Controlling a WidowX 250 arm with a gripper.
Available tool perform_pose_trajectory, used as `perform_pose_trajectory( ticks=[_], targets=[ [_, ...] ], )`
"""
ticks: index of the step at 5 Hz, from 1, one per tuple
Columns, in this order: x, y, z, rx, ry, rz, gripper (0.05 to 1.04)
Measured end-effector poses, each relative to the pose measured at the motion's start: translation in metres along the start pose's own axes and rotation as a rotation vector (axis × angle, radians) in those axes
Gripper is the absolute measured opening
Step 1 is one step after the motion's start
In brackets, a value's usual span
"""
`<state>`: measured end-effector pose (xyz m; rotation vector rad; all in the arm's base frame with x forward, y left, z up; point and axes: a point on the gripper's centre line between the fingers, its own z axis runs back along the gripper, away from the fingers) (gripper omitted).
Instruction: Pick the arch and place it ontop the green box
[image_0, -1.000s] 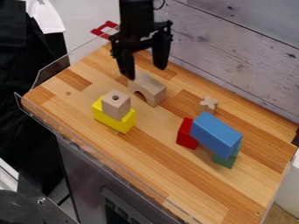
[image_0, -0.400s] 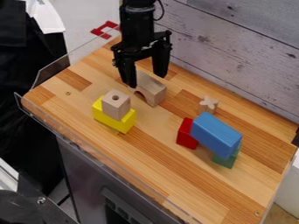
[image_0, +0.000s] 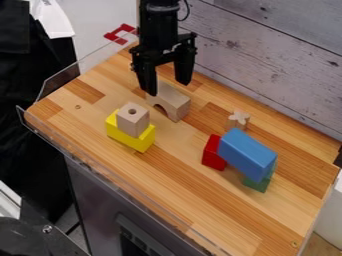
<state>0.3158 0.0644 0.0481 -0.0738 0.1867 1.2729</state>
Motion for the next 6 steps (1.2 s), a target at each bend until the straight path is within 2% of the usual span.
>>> perform_pose_trajectory(
  ticks=[1, 3, 4, 5, 6],
  targets=[
    [0.003, 0.000, -0.013, 0.033, 0.014, -0.009, 1.000],
    [0.003, 0.003, -0.019, 0.053, 0.022, 0.010, 0.967],
    [0.003, 0.001, -0.020, 0.041, 0.021, 0.011, 0.686],
    [0.001, 0.003, -0.024, 0.041, 0.029, 0.006, 0.516],
    [-0.008, 0.010, -0.015, 0.023, 0.001, -0.022, 0.516]
  ],
)
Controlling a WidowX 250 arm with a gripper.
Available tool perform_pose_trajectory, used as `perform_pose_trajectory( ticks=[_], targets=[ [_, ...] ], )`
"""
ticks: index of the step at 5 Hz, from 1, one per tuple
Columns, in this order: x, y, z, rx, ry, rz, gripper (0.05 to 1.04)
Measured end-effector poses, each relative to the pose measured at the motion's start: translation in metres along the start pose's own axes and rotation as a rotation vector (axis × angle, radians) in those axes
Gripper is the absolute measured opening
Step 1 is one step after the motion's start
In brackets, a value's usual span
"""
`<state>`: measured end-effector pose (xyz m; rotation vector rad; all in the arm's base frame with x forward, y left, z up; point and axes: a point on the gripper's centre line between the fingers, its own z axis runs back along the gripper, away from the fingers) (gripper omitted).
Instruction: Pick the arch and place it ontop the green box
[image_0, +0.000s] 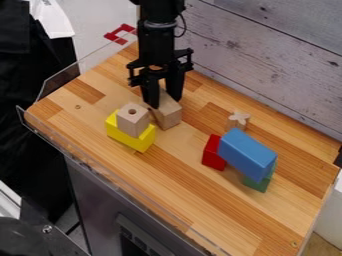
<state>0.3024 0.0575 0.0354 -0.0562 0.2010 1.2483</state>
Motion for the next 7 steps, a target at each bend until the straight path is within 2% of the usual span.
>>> perform_pose_trajectory(
  ticks=[1, 2, 3, 4, 5, 7],
  targets=[
    [-0.016, 0.006, 0.031, -0.031, -0.089, -0.011, 0.516],
    [-0.049, 0.012, 0.049, -0.109, -0.154, -0.028, 0.516],
    [-0.082, 0.002, 0.061, -0.171, -0.167, -0.045, 0.516],
    [-0.112, 0.000, 0.059, -0.193, -0.120, -0.009, 0.516],
    [-0.132, -0.002, 0.058, -0.219, -0.088, 0.033, 0.516],
    [-0.149, -0.013, 0.056, -0.180, -0.055, 0.043, 0.516]
  ],
)
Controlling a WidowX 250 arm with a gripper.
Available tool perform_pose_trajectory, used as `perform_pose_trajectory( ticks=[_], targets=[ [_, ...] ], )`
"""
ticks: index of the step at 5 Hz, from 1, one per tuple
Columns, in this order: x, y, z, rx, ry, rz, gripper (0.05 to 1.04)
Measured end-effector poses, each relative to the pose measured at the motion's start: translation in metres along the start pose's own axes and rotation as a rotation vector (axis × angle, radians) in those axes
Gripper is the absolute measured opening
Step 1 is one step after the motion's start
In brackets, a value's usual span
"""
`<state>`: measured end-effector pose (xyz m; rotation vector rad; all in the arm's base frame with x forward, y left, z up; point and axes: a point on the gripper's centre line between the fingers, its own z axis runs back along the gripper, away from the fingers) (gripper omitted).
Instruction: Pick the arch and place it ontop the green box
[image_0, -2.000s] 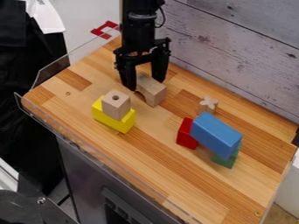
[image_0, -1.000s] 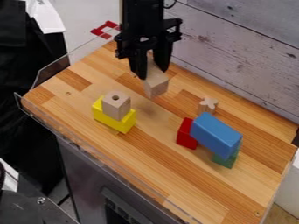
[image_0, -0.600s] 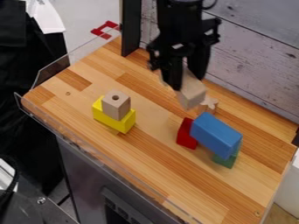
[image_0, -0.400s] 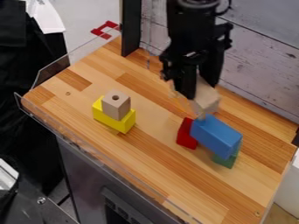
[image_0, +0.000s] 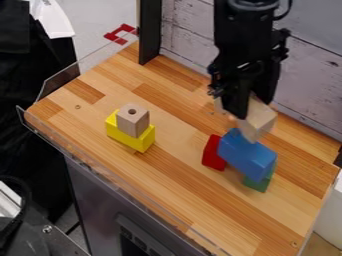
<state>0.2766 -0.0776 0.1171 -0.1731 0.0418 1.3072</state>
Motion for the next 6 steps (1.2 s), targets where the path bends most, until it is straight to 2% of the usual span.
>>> perform_pose_trajectory(
  ticks=[2, 5, 6],
  targets=[
    [-0.006, -0.010, -0.014, 0.030, 0.033, 0.033, 0.516],
    [-0.005, 0.001, -0.025, 0.045, 0.028, 0.122, 0.516],
    [-0.007, 0.001, -0.025, 0.030, 0.041, 0.136, 0.516]
  ],
)
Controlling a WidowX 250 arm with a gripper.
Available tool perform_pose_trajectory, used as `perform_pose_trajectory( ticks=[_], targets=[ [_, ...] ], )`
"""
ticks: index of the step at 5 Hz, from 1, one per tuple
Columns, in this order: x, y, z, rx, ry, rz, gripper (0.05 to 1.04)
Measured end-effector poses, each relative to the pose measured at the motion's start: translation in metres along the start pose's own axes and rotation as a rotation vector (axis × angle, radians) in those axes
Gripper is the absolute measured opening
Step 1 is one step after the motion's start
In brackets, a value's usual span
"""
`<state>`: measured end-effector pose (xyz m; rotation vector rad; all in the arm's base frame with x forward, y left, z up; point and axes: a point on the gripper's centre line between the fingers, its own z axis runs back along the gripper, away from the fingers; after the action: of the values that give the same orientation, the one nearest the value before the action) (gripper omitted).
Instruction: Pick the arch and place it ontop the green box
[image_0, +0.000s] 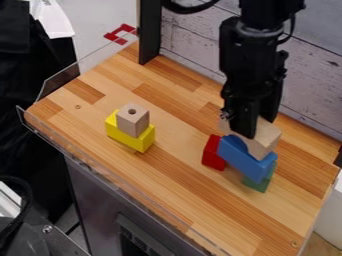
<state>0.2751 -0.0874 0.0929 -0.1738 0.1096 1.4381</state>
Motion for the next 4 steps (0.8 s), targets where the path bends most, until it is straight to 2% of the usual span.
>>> perform_pose_trajectory(
  ticks=[4],
  targets=[
    [-0.0023, -0.0018, -0.0023, -0.009, 0.009, 0.005, 0.516]
  ],
)
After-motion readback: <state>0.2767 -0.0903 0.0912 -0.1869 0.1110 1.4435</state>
